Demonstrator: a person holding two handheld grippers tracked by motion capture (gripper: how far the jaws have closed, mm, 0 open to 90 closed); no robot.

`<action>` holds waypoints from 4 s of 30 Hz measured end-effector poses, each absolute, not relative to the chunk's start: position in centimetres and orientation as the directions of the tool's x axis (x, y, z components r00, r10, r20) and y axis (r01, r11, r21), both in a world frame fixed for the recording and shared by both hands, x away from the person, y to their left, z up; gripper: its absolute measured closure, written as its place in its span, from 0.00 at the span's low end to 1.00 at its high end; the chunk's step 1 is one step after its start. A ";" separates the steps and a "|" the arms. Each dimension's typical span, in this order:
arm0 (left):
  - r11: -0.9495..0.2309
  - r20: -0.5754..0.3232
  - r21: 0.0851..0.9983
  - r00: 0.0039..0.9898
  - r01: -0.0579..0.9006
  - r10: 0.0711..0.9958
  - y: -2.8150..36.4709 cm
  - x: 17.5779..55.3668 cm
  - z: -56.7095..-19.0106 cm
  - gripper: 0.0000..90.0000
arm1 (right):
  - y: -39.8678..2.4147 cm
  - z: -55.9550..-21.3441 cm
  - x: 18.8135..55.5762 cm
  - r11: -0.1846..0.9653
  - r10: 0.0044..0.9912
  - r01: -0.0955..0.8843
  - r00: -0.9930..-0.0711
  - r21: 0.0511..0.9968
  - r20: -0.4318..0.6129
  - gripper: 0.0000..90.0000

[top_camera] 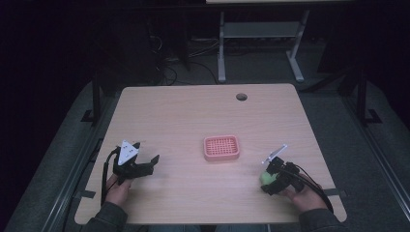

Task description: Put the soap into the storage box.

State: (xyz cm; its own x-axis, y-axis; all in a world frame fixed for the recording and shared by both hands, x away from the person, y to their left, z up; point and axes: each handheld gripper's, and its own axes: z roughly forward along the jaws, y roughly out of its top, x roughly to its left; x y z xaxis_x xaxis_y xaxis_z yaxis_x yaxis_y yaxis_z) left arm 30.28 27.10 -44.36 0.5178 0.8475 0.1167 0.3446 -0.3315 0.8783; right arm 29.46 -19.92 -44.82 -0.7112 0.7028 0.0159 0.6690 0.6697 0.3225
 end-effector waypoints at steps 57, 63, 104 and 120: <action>-0.322 0.109 0.882 0.515 0.345 0.850 27.1 30.3 -44.2 0.16 | -13.9 -39.4 34.8 0.775 0.565 0.522 -0.825 0.356 -0.020 0.29; -0.326 0.112 0.881 0.518 0.343 0.848 27.1 30.3 -44.2 0.16 | -12.7 -39.1 35.7 0.792 0.544 0.503 -0.839 0.347 -0.025 0.29; -0.317 0.104 0.884 0.516 0.345 0.850 27.2 30.3 -44.1 0.16 | -7.7 -38.4 40.9 0.801 0.504 0.471 -0.863 0.369 0.007 0.29; -0.317 0.104 0.884 0.517 0.344 0.850 27.2 30.3 -44.1 0.16 | -7.6 -38.9 41.6 0.797 0.511 0.485 -0.859 0.361 0.025 0.29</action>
